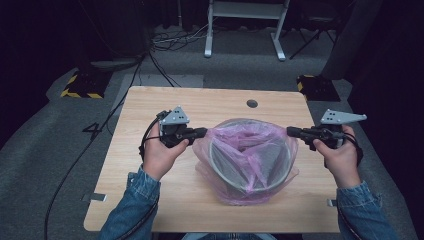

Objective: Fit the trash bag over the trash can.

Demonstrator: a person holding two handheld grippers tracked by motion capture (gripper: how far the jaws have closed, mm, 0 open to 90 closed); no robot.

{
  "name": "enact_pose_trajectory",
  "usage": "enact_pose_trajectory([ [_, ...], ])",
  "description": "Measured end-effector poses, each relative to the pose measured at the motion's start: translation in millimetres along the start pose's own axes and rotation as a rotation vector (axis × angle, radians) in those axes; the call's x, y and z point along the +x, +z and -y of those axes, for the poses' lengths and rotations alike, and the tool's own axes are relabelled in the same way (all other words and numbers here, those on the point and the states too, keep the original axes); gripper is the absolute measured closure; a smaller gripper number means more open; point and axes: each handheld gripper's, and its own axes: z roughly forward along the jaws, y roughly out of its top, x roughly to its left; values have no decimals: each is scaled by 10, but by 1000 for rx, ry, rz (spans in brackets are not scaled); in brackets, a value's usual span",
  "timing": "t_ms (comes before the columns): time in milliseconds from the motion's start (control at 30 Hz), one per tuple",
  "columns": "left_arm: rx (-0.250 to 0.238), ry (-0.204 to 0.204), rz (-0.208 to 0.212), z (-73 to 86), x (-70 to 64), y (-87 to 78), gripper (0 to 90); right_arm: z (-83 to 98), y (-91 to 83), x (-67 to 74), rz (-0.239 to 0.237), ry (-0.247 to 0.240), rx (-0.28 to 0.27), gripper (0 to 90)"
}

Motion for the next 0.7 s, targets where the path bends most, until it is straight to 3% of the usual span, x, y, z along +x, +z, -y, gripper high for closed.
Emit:
enact_pose_trajectory([
  [100,37,-47,39,96,116,181,889,121,206,-119,-26,63,28,900],
  [233,57,-68,68,170,149,284,889,214,343,-141,-43,82,58,900],
  [333,106,-54,76,255,135,397,889,315,465,-138,-58,93,103,900],
  [367,106,-54,76,255,135,397,887,315,465,-138,-58,93,103,900],
  [400,113,-47,74,305,128,416,879,393,526,-145,-42,84,160,900],
  [500,102,-48,67,355,118,388,812,470,539,-157,-54,97,171,890],
  [533,81,-50,51,395,109,346,756,509,525,-159,-51,100,171,869],
  [567,37,-51,28,451,96,256,602,581,462,-158,-31,98,158,782],
  [600,37,-51,28,451,96,256,529,616,415,-156,-14,99,142,707],
  [633,-20,-56,-4,515,59,101,471,655,344,-148,10,102,112,608],
  [667,-20,-56,-4,515,59,101,426,655,344,-148,10,102,112,608],
  [700,-34,-56,-13,539,38,50,426,679,273,-135,30,101,83,526],
])
